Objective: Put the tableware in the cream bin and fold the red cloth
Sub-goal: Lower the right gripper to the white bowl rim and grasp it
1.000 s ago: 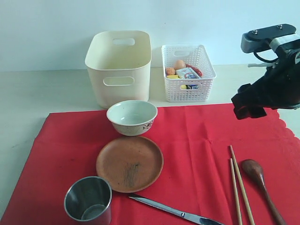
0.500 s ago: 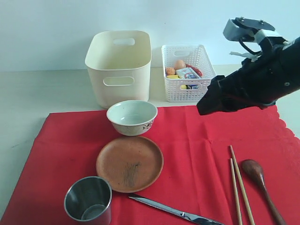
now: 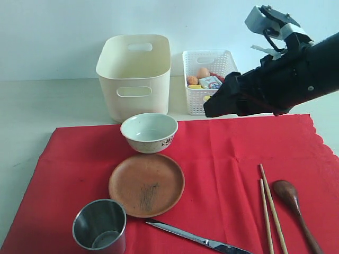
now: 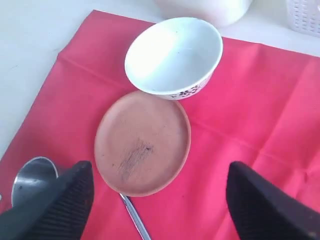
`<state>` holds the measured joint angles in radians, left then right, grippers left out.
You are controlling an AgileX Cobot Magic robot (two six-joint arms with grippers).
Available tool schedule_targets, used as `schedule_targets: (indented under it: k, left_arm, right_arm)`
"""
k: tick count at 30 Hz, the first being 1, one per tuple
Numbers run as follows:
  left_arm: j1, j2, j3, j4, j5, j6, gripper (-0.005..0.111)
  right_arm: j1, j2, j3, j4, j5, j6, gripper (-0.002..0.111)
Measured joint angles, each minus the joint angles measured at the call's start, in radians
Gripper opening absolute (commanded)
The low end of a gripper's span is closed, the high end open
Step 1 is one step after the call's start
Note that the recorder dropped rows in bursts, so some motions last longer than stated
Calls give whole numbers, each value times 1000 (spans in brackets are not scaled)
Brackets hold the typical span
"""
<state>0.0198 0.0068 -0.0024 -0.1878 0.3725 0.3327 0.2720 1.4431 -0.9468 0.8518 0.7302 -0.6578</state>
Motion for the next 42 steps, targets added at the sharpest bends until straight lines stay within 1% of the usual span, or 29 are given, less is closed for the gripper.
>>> schedule_targets:
  k: [5,16,19,21,24,26,29,34,35,37,40,42]
  left_arm:
    - [0,0,0,0,0,0,0]
    - [0,0,0,0,0,0,0]
    - [0,0,0,0,0,0,0]
    - [0,0,0,0,0,0,0]
    - [0,0,0,0,0,0,0]
    - [0,0,0,0,0,0,0]
    - [0,0,0,0,0,0,0]
    - [0,0,0,0,0,0,0]
    - [0,0,0,0,0,0,0]
    - [0,0,0,0,0,0,0]
    - [0,0,0,0,0,0,0]
    - [0,0,0,0,0,0,0]
  right_arm:
    - [0,85,-9,48,-15,-36,70]
    - [0,318,-156,55,14,-12,70]
    - [7,427,-287,-28,27,72,70]
    - [40,491,-367,-129,27,142,70]
    - [104,593,-498,-367,16,342,70]
    - [124,656,-580,-455,24,420,70]
    - [140,713,-652,-475,43,445,70]
    - [152,794,-724,-478,77,458,69]
    - [152,804,-726,-478,77,459,67]
    - [152,819,-729,-478,78,459,58]
    - [152,830,-729,-478,71,465,40]
    - [152,830,-729,-480,55,472,23]
